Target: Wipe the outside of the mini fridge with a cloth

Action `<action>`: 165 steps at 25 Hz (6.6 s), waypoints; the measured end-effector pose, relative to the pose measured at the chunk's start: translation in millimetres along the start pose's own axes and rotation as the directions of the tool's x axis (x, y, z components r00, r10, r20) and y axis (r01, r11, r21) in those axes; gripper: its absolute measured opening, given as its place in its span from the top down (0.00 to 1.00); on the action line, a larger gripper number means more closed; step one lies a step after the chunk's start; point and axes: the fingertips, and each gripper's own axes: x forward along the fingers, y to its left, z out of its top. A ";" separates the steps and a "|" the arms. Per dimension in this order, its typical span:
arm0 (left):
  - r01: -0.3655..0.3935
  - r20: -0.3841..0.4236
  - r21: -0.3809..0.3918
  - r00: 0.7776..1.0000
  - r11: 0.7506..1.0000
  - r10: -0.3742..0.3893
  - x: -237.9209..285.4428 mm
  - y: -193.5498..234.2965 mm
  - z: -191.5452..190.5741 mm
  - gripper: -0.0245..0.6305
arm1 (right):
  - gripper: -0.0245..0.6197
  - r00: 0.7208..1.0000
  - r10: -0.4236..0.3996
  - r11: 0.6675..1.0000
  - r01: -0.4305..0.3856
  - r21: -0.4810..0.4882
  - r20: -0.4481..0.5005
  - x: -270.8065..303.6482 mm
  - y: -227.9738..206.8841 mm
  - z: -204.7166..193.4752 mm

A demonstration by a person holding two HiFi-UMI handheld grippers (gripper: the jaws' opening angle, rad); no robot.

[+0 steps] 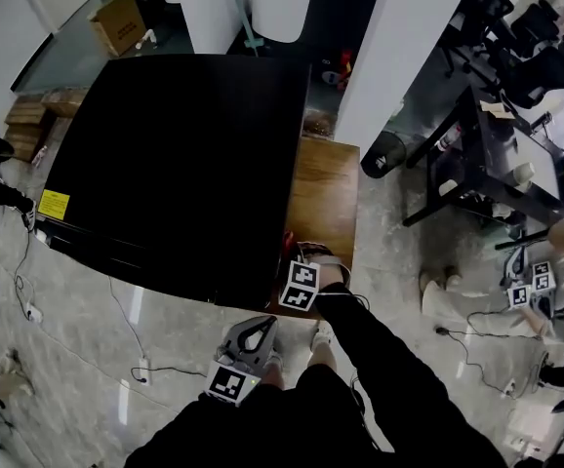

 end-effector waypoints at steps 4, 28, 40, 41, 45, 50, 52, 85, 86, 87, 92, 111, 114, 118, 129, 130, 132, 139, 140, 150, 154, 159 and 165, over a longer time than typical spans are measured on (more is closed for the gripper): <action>-0.013 -0.010 0.004 1.000 1.000 0.014 -7.5 3.2 -1.6 0.95 | 0.85 1.000 0.026 1.000 -0.026 -0.008 -0.013 22.1 11.8 -10.2; 0.158 0.106 0.032 0.981 0.987 -0.161 -88.2 -54.1 121.2 0.95 | 0.85 0.647 -0.438 0.774 -0.082 0.628 0.624 -381.6 65.3 64.2; 0.071 0.141 0.112 0.986 0.991 -0.087 -156.5 -112.5 144.4 0.95 | 0.85 0.583 -0.426 0.805 -0.104 0.584 0.691 -435.7 143.5 83.2; 0.058 0.141 0.103 0.987 0.993 -0.073 -161.7 -110.6 146.0 0.95 | 0.85 0.579 -0.424 0.808 -0.106 0.580 0.696 -436.9 146.4 87.3; 0.032 0.128 0.106 0.991 0.994 -0.046 -184.0 -97.2 148.5 0.95 | 0.85 0.580 -0.422 0.807 -0.110 0.581 0.697 -433.1 156.1 110.7; 0.035 0.136 0.155 0.989 0.987 -0.056 -204.9 -71.7 157.8 0.95 | 0.85 0.591 -0.457 0.791 -0.071 0.607 0.665 -423.4 153.0 148.4; 0.045 0.149 0.168 0.986 0.985 -0.071 -210.5 -55.8 161.6 0.95 | 0.85 0.604 -0.476 0.779 -0.048 0.625 0.639 -415.6 148.4 163.1; 0.281 0.129 0.172 0.944 0.944 -0.305 -204.4 122.1 145.1 0.95 | 0.85 0.636 -0.750 0.441 0.275 0.854 0.182 -273.9 39.6 244.3; 0.277 0.129 0.164 0.946 0.947 -0.299 -201.6 124.1 140.2 0.95 | 0.85 0.641 -0.747 0.438 0.276 0.855 0.176 -266.6 42.1 241.5; 0.271 0.131 0.161 0.947 0.949 -0.292 -198.1 126.1 135.4 0.95 | 0.85 0.649 -0.741 0.436 0.273 0.858 0.170 -258.6 44.2 237.8; 0.229 0.107 0.144 0.964 0.963 -0.245 -173.4 134.7 97.3 0.95 | 0.85 0.707 -0.691 0.427 0.232 0.874 0.150 -211.5 57.1 211.3; 0.204 -0.028 0.112 0.979 0.972 -0.203 -126.1 171.0 -23.3 0.95 | 0.85 0.887 -0.458 0.358 0.122 0.926 0.060 -26.9 115.7 133.0; 0.197 -0.037 0.107 0.980 0.975 -0.194 -128.2 174.5 -26.6 0.95 | 0.85 0.911 -0.409 0.360 0.116 0.926 0.045 -6.8 122.2 123.1; 0.181 -0.043 0.109 0.983 0.978 -0.177 -135.7 179.1 -31.8 0.95 | 0.85 0.928 -0.372 0.369 0.116 0.922 0.032 11.8 127.3 112.1; 0.126 0.024 0.105 0.991 0.986 -0.129 -206.1 202.0 23.1 0.95 | 0.85 0.844 -0.503 0.467 0.083 0.880 0.187 -116.5 131.0 229.2; 0.117 0.036 0.107 0.992 0.987 -0.121 -214.3 204.1 32.3 0.95 | 0.85 0.820 -0.529 0.475 0.075 0.877 0.217 -137.2 125.8 246.9; 0.101 0.066 0.109 0.992 0.989 -0.108 -231.3 208.2 52.8 0.95 | 0.85 0.771 -0.573 0.500 0.060 0.864 0.278 -175.2 115.2 283.6; 0.007 0.171 0.139 0.985 0.990 -0.031 -292.1 237.7 116.0 0.95 | 0.85 0.643 -0.625 0.584 0.007 0.812 0.443 -246.7 82.3 394.5; -0.009 0.181 0.144 0.983 0.989 -0.018 -298.8 243.3 122.0 0.95 | 0.85 0.636 -0.625 0.587 0.001 0.809 0.453 -247.2 78.1 404.6; -0.078 0.208 0.156 0.977 0.985 0.045 -325.5 280.8 140.4 0.95 | 0.85 0.643 -0.615 0.564 -0.045 0.824 0.456 -211.7 45.1 447.8; -0.077 0.213 0.145 0.976 0.986 0.045 -320.5 290.2 140.6 0.95 | 0.85 0.649 -0.613 0.565 -0.037 0.824 0.450 -205.5 38.6 448.6; -0.068 0.198 0.134 0.979 0.989 0.041 -308.9 299.0 132.2 0.95 | 0.85 0.660 -0.611 0.574 -0.009 0.819 0.436 -188.2 41.8 445.9; -0.078 0.175 0.116 0.983 0.990 0.057 -296.1 308.8 112.0 0.95 | 0.86 0.711 -0.580 0.568 0.002 0.823 0.399 -146.7 54.3 432.9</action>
